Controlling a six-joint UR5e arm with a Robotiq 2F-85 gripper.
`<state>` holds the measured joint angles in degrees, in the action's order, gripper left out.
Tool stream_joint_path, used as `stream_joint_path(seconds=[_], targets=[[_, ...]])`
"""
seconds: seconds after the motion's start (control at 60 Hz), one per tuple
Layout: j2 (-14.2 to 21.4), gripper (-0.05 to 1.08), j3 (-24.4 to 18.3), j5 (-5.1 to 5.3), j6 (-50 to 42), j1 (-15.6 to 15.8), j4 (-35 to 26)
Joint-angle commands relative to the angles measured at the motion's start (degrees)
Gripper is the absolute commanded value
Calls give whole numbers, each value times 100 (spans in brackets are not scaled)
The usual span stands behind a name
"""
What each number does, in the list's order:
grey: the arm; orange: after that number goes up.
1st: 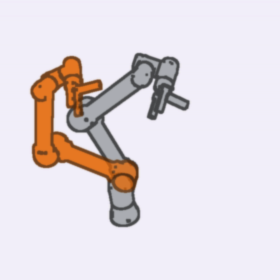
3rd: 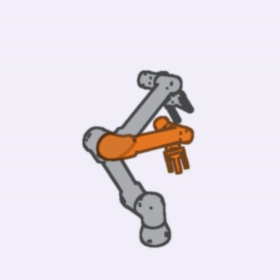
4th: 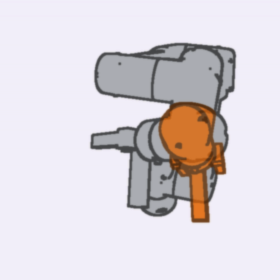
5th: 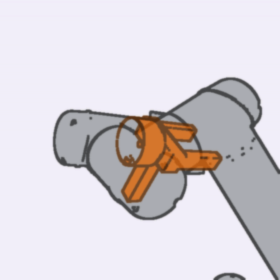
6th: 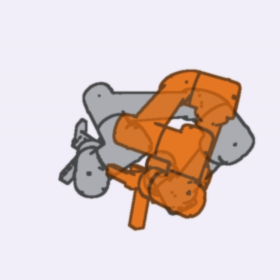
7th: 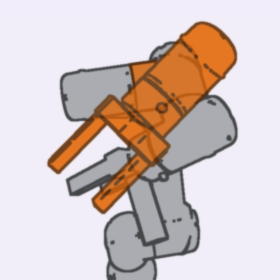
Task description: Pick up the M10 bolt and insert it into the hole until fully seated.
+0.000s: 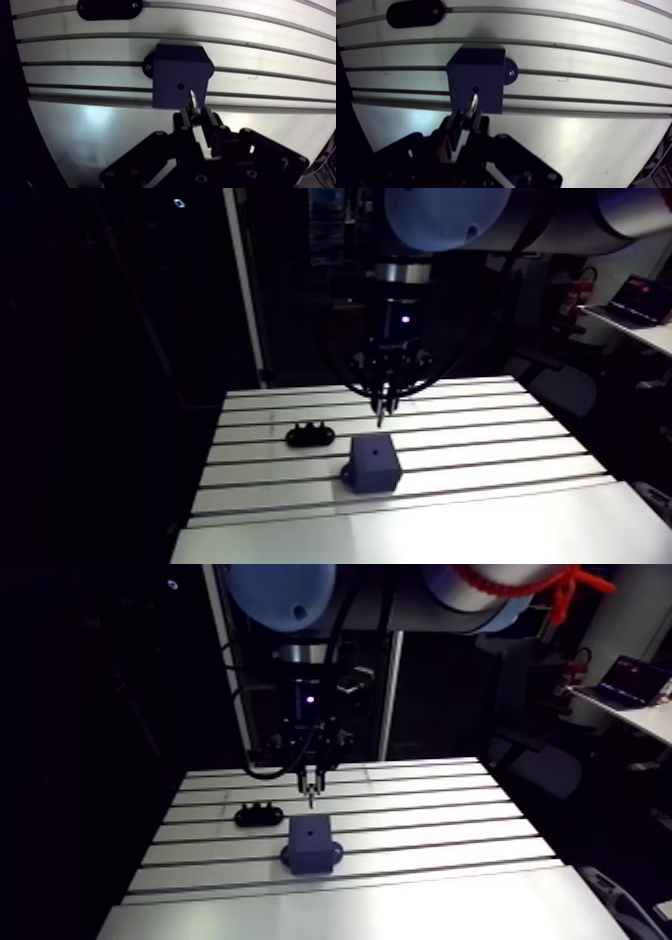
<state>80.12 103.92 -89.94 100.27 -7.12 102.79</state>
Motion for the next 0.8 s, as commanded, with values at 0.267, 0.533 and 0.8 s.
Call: stream_joint_path(seconds=[0.267, 0.533, 0.8], targets=[[-71, 108, 131, 16, -20, 0, 35], [-107, 108, 158, 9, -20, 9, 44], [-186, 108, 177, -2, -20, 34, 44]])
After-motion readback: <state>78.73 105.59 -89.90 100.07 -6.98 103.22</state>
